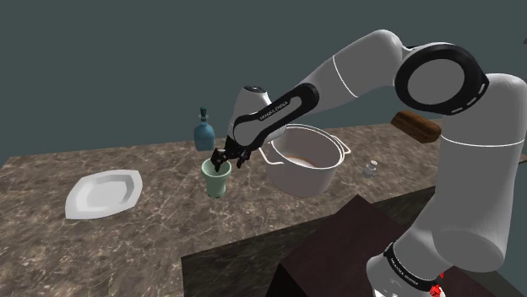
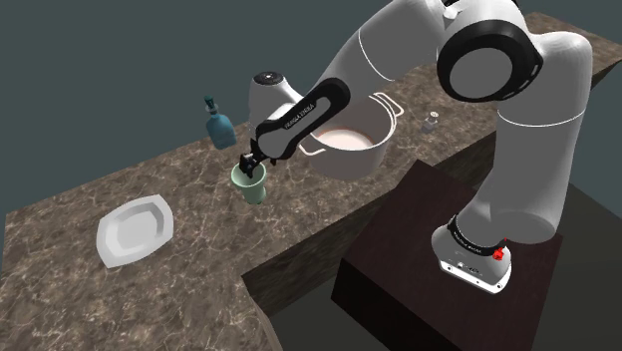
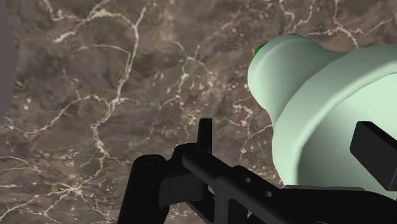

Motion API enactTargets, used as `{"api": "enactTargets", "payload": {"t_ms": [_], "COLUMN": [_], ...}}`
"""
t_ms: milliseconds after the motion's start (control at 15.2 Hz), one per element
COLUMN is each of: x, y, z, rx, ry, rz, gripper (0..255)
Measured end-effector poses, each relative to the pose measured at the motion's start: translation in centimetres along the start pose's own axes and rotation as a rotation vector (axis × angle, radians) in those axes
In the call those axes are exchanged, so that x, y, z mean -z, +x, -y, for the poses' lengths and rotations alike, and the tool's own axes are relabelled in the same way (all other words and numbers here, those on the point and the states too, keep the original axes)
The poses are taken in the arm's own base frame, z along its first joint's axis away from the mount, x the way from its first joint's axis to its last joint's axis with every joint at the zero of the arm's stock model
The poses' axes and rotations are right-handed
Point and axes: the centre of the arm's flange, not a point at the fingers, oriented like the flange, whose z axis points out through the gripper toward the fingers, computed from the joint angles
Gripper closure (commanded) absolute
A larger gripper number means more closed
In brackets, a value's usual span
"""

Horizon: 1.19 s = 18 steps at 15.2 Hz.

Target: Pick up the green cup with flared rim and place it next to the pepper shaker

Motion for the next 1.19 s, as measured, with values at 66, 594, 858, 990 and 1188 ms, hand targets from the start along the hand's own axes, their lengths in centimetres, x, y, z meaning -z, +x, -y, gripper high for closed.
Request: {"api": "enactTargets", "payload": {"t_ms": [66,594,858,990,1188], "x": [-0.04,-0.05,-0.05,-0.05,0.91], "y": [-0.01,-0.01,-0.01,-0.01,0.07], "z": [0.01,0.03,0.03,0.02,0.2], "rx": [0.0,0.0,0.0,0.0,0.0], "ry": [0.0,0.0,0.0,0.0,0.0], "rz": [0.0,-0.001,0.0,0.0,0.0], "gripper": [0,255,255,255,255]}}
